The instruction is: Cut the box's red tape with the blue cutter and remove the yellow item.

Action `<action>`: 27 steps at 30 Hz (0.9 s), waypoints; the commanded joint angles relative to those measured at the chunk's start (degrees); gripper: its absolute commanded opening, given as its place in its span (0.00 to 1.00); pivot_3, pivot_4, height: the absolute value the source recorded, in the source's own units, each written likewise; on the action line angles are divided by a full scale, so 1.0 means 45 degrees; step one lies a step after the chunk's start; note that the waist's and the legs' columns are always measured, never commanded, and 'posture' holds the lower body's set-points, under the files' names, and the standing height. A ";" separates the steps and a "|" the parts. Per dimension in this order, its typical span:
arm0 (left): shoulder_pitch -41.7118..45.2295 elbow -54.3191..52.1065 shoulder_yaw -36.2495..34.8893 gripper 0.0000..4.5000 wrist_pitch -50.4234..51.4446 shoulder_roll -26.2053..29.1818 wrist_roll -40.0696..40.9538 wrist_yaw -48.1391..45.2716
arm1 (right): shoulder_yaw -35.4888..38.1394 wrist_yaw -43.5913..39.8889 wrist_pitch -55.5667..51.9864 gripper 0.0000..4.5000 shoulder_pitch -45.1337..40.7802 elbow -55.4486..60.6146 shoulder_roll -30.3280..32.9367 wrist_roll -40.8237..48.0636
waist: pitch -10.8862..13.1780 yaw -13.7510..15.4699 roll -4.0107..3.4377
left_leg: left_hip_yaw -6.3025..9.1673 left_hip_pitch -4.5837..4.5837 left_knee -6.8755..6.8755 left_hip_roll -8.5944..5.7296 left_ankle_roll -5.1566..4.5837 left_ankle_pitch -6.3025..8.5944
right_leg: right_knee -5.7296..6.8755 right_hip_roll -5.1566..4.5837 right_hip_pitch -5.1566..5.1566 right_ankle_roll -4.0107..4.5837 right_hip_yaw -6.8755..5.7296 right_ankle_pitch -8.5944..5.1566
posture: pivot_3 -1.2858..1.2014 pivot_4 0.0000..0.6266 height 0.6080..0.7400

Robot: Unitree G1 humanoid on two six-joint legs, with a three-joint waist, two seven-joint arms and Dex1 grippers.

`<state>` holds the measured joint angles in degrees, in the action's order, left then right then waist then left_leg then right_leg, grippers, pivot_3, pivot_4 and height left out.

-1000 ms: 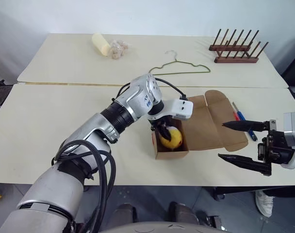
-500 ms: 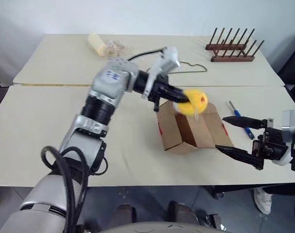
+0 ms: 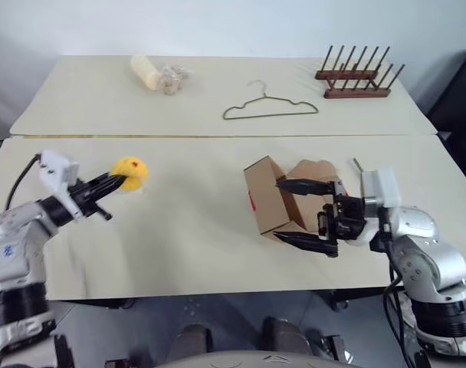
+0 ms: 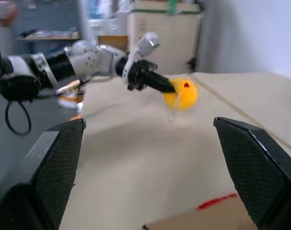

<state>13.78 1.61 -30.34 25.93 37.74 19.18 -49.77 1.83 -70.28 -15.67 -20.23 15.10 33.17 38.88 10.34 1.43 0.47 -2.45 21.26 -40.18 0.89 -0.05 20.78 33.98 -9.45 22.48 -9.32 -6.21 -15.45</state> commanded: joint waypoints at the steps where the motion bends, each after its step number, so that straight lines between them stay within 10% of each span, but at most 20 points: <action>1: -0.0512 -0.0793 -0.0300 0.00 -0.0173 0.0120 0.0480 0.0391 | 0.0027 -0.0572 0.0817 1.00 -0.0355 -0.0589 0.0022 -0.0364 | 0.0000 0.0078 -0.0001 | 0.0003 0.0000 0.0000 0.0000 0.0001 -0.0001 | 0.0004 0.0000 0.0000 0.0001 -0.0003 0.0000 | 0.52 0.24 1.00; 15: -0.2689 -0.1492 -0.1448 0.98 -0.1565 0.1032 0.1335 0.0084 | 0.0714 -0.1287 0.1862 1.00 -0.1119 -0.2721 0.0776 -0.0948 | -0.0003 -0.0340 -0.0007 | -0.0030 -0.0015 0.0041 0.0010 0.0014 -0.0002 | -0.0001 0.0008 0.0020 0.0006 -0.0002 0.0001 | 0.52 0.24 1.00; 27: -0.8297 -0.4038 -0.5331 0.99 -0.3271 0.0453 0.2244 -0.1450 | 0.1087 -0.1474 0.1690 1.00 -0.0889 -0.2566 0.1260 -0.0740 | 0.0006 -0.0389 -0.0021 | -0.0054 -0.0018 0.0049 0.0028 0.0014 0.0027 | -0.0022 0.0008 0.0027 0.0011 0.0003 -0.0002 | 0.52 0.24 1.00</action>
<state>-21.69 -13.56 -50.82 13.23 40.40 27.05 -55.10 4.98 -76.50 -7.87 -24.79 1.06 37.69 34.13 10.36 -0.32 0.38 -2.68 21.18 -39.96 1.03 0.02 20.92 33.88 -9.41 22.60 -9.26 -6.20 -15.47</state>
